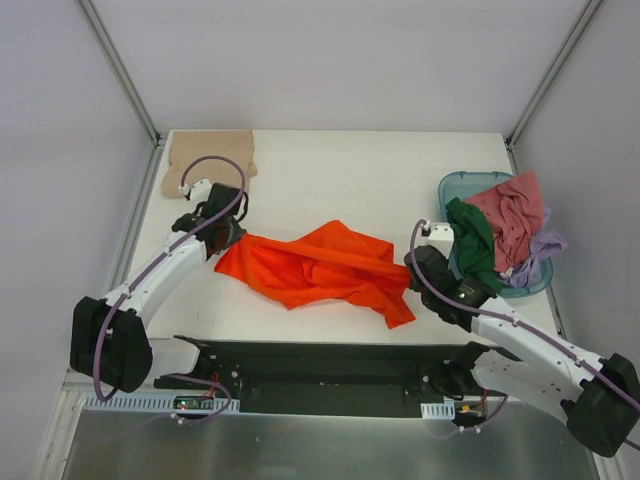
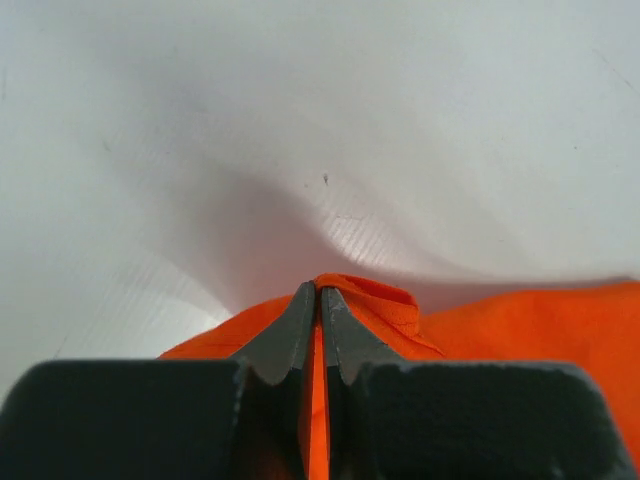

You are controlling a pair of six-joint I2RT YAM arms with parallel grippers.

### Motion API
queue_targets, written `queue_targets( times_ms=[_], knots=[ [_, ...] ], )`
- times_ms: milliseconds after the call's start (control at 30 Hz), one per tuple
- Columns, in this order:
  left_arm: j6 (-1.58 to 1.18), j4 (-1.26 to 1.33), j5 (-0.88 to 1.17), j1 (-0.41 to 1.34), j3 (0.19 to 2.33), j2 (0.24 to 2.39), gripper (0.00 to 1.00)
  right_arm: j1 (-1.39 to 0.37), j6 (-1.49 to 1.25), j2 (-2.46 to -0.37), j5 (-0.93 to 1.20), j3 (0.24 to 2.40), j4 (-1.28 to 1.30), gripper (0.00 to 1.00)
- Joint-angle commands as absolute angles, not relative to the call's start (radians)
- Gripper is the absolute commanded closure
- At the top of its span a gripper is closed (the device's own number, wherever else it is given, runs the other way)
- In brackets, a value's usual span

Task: Fold and stack the t-shirts
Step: Flatten out the tshirt

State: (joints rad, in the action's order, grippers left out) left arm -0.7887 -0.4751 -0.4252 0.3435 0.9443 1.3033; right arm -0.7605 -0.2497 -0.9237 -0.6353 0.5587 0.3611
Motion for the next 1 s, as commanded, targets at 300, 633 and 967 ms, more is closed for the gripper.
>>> queue_targets(
  times_ms=[300,633,967],
  knots=[
    [-0.694,-0.587,-0.506,0.314,0.983,1.242,1.0,-0.683,-0.12,-0.916,-0.471,0.575,0.276,1.0],
    [-0.56,-0.588,-0.382,0.322,1.343,1.013,1.0,-0.684,0.13,-0.879,-0.459,1.086,0.402,1.0],
    [-0.428,-0.548,-0.105,0.325,1.684,0.759,1.0,-0.684,0.111,-0.667,0.105,1.468,0.485,1.0]
  ],
)
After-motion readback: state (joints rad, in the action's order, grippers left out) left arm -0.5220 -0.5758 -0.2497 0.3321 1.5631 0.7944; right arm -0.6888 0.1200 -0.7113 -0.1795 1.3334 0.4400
